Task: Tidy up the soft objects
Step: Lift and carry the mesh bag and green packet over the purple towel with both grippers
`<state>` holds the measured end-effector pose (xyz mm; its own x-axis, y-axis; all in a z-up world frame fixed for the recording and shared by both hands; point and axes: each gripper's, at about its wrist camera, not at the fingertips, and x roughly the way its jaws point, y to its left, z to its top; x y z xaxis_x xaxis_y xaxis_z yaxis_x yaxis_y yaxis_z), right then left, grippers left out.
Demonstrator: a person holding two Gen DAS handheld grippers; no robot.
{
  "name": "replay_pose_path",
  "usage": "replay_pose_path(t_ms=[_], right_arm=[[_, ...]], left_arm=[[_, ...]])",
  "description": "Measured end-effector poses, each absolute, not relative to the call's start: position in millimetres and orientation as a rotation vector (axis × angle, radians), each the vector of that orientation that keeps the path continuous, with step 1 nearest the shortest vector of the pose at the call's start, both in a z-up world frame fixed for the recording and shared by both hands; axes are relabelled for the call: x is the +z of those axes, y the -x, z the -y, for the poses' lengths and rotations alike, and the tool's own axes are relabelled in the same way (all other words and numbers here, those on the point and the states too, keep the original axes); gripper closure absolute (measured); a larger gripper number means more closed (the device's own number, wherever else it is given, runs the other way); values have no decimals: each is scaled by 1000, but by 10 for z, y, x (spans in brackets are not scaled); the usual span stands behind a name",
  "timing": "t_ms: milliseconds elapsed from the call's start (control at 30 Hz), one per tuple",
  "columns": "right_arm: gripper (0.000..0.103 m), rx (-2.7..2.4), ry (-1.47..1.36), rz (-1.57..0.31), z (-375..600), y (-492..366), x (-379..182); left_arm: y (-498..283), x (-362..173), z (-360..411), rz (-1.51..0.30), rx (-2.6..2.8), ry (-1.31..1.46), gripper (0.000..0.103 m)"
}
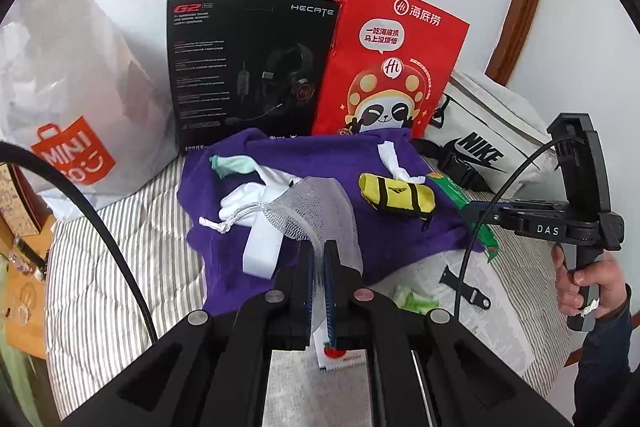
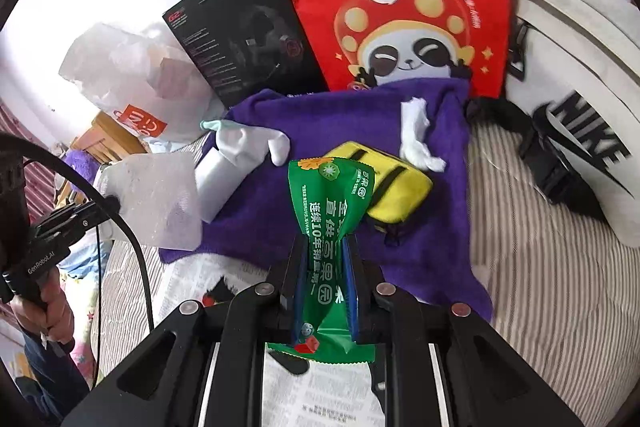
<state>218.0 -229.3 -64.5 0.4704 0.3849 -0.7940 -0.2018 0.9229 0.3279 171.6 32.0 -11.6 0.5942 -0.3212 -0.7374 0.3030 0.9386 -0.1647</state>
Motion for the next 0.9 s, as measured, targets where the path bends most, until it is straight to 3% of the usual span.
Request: replay_pose_path(t_ms=[900], right_arm=[[85, 419, -12, -1145, 1414, -3161, -1441]], left_arm=[[-2468, -419, -330, -931, -352, 55, 97]])
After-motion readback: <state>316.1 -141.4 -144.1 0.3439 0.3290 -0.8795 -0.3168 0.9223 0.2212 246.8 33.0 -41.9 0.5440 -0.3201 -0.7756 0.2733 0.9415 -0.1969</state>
